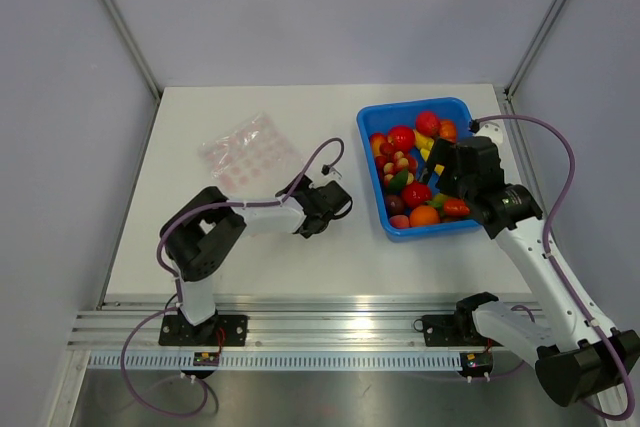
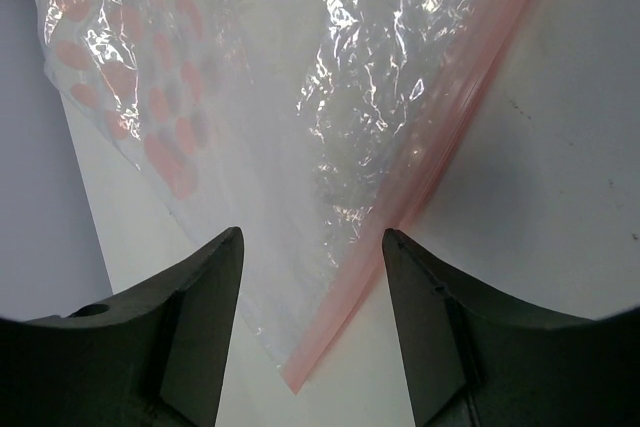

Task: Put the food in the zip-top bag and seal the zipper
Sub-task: Pick up the zipper food storage bag at the center of the board, then open the zipper of the food storage bag.

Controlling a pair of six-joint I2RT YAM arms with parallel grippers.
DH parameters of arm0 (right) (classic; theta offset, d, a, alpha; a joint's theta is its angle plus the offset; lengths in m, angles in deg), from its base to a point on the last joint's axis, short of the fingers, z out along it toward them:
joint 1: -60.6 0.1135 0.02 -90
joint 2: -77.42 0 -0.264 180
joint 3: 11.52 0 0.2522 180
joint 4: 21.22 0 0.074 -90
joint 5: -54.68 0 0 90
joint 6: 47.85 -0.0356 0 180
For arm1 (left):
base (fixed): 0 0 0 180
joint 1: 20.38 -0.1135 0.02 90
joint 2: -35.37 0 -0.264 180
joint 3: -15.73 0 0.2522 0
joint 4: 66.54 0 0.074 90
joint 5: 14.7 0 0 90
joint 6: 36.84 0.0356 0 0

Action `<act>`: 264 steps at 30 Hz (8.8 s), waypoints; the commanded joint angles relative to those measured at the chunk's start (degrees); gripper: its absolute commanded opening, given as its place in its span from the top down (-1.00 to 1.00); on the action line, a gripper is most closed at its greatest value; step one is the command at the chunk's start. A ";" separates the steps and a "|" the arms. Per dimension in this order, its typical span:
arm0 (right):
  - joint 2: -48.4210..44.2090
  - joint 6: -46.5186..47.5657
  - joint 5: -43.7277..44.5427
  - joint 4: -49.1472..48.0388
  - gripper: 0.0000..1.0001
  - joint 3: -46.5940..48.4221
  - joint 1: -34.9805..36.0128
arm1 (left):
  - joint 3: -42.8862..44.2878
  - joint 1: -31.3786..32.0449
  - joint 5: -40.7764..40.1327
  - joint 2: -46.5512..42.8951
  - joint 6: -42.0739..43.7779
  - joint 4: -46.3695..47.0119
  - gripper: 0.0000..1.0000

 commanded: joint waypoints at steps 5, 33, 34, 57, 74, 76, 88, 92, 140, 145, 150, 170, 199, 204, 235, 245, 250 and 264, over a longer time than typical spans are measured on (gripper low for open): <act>-0.26 0.04 -0.33 -2.00 -0.99 -0.44 -0.07 | 0.20 0.59 -4.36 2.44 1.23 2.76 -0.24; -0.96 0.31 -0.06 -1.83 -0.99 -1.50 -0.07 | 2.22 0.68 -8.49 6.31 5.80 5.22 -0.24; -0.96 0.13 -0.15 -1.83 -0.99 -1.50 -0.15 | 2.22 0.68 -8.32 6.22 5.89 5.31 -0.24; -0.52 -0.04 -0.33 -1.39 -0.99 -1.94 -0.07 | 2.39 -1.43 -9.37 7.09 9.23 8.04 -0.20; -0.26 0.57 0.03 -0.51 -0.99 -1.85 -0.07 | 6.70 -4.25 -12.45 9.12 11.16 9.18 1.00; -0.35 0.83 -0.41 -0.42 -0.99 -1.76 -0.07 | 7.84 -4.25 -13.59 8.51 10.64 7.96 1.00; 0.36 -0.13 -8.84 -2.52 -0.99 -0.09 -0.07 | 15.14 -6.18 -6.48 1.03 6.85 -1.89 1.00; 0.09 -3.98 -15.08 -5.86 -0.99 -1.14 0.19 | 17.59 -6.27 -2.18 0.07 2.82 -7.50 1.00; 34.28 -15.25 -8.14 -33.84 1.00 11.50 23.40 | 32.55 -14.27 39.14 -17.34 -14.24 -27.92 1.00; 34.02 -14.28 -11.66 -29.87 1.00 15.11 23.49 | 28.07 -14.27 42.13 -17.95 -16.52 -23.00 0.29; 33.32 -15.25 -14.04 -29.60 1.00 14.67 23.31 | 25.61 -14.27 43.36 -17.43 -18.19 -20.36 0.12; 34.36 -0.59 -26.85 -5.91 1.00 26.60 11.90 | 37.10 -17.52 36.86 -21.73 -20.04 -33.87 1.00; 45.98 4.27 -25.30 2.92 0.96 35.33 9.86 | 36.06 -14.79 56.10 -9.26 -32.78 -25.19 1.00; 42.82 3.03 -21.86 2.57 0.75 31.47 9.86 | 38.52 -14.36 56.37 -4.77 -33.75 -26.15 1.00; 41.57 1.62 -25.63 0.80 1.00 40.49 9.86 | 64.76 -16.02 45.75 -3.01 -26.55 -47.47 1.00; 39.02 1.63 -28.97 -2.88 1.00 38.35 7.59 | 60.43 -16.37 45.82 -6.27 -23.11 -46.29 1.00; 40.78 3.29 -28.97 -0.43 1.00 32.70 3.81 | 54.35 -14.53 48.28 -2.22 -23.38 -43.92 1.00; 37.28 4.44 -26.69 1.34 0.00 31.46 3.54 | 56.36 -12.95 50.14 0.85 -25.31 -39.25 1.00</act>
